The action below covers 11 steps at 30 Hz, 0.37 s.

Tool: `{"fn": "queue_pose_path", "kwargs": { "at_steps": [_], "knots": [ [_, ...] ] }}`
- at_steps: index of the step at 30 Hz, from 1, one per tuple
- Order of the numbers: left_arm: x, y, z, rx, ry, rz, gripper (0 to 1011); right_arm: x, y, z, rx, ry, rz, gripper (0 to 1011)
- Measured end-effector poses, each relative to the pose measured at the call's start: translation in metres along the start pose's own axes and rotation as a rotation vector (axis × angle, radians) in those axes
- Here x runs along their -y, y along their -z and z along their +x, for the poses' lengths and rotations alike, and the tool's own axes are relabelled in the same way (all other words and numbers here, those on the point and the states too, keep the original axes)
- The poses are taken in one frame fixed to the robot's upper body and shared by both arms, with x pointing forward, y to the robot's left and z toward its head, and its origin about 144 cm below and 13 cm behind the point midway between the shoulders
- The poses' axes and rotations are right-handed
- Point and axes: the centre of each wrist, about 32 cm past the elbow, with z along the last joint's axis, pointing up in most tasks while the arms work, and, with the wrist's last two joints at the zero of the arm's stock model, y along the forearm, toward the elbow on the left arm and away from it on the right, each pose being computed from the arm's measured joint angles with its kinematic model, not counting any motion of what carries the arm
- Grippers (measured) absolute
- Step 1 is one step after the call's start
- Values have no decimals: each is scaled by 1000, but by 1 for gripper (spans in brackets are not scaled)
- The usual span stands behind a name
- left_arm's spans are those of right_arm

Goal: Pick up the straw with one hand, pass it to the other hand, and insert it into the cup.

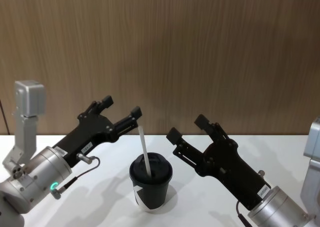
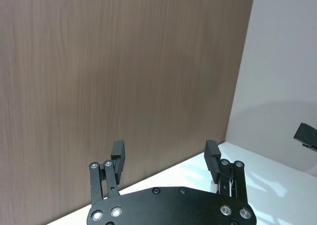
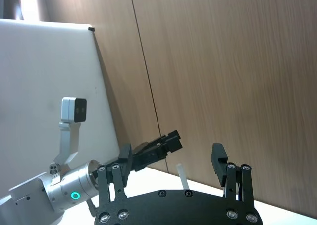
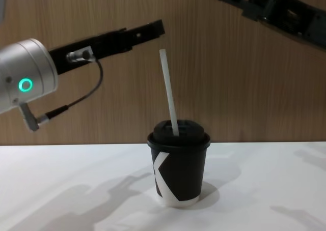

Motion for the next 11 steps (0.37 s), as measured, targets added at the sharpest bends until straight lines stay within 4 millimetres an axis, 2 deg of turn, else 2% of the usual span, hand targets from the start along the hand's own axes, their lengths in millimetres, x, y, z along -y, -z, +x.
{"fn": "queue_pose_path", "kwargs": {
  "at_steps": [11],
  "knots": [
    [-16,-6,0,-11,-7,-23,1004,0,0,0,0,0,0,1001]
  ]
}}
